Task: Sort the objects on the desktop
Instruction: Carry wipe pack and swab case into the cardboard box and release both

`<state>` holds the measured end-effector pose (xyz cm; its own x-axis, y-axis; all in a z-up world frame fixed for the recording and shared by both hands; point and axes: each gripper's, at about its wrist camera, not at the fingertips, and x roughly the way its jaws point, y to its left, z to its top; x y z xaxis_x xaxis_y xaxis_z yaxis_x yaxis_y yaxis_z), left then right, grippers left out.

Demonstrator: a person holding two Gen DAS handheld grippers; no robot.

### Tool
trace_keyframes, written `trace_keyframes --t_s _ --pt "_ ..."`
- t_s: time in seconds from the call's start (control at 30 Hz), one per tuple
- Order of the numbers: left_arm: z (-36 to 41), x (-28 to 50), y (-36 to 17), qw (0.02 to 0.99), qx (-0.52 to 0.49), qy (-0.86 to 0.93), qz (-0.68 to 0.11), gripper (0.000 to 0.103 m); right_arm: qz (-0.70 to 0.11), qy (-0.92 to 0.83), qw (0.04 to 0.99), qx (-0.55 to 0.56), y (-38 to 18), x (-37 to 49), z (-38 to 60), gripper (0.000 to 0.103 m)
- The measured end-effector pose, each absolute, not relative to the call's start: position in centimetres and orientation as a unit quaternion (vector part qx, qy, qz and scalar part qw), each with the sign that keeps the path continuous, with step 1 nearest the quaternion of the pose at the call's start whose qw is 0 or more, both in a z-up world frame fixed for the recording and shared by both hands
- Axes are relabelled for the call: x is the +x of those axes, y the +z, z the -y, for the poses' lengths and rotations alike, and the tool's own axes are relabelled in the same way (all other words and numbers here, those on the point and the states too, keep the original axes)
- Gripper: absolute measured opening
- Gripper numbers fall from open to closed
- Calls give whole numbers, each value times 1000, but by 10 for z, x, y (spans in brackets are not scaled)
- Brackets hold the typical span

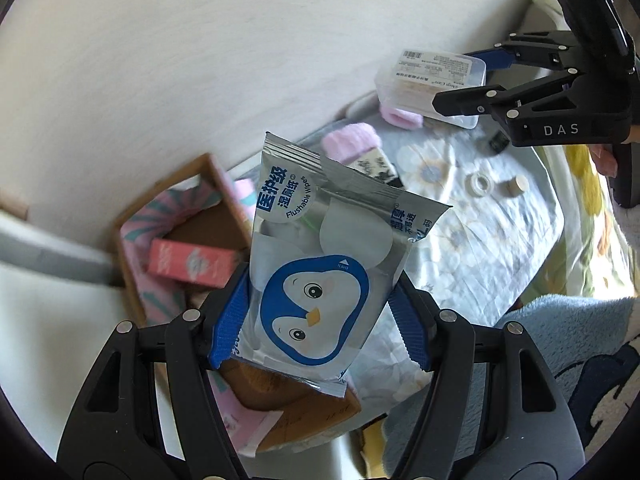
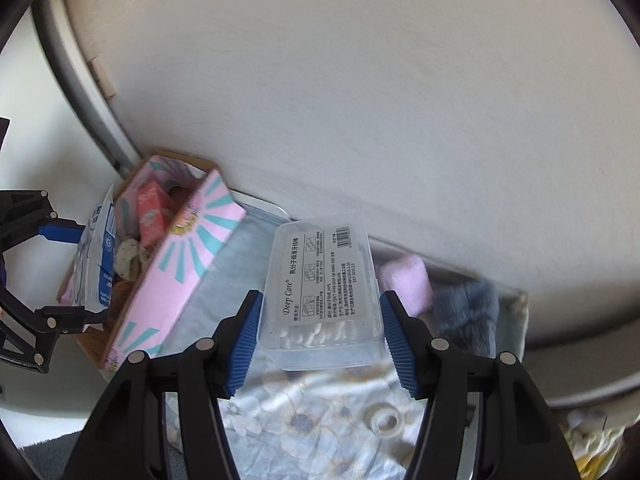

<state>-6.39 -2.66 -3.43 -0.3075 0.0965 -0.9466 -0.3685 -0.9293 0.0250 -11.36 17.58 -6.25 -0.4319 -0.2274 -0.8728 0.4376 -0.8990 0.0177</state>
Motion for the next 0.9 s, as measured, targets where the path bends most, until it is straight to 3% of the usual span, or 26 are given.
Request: trace_keyframes --t_s 0.53,0.9 --pt "132 -17 -54 10 -593 805 -22 64 -173 -797 331 474 -64 -115 -42 55" --pt "164 1 -80 -39 -603 796 36 64 -195 -755 393 486 -74 -95 28 55"
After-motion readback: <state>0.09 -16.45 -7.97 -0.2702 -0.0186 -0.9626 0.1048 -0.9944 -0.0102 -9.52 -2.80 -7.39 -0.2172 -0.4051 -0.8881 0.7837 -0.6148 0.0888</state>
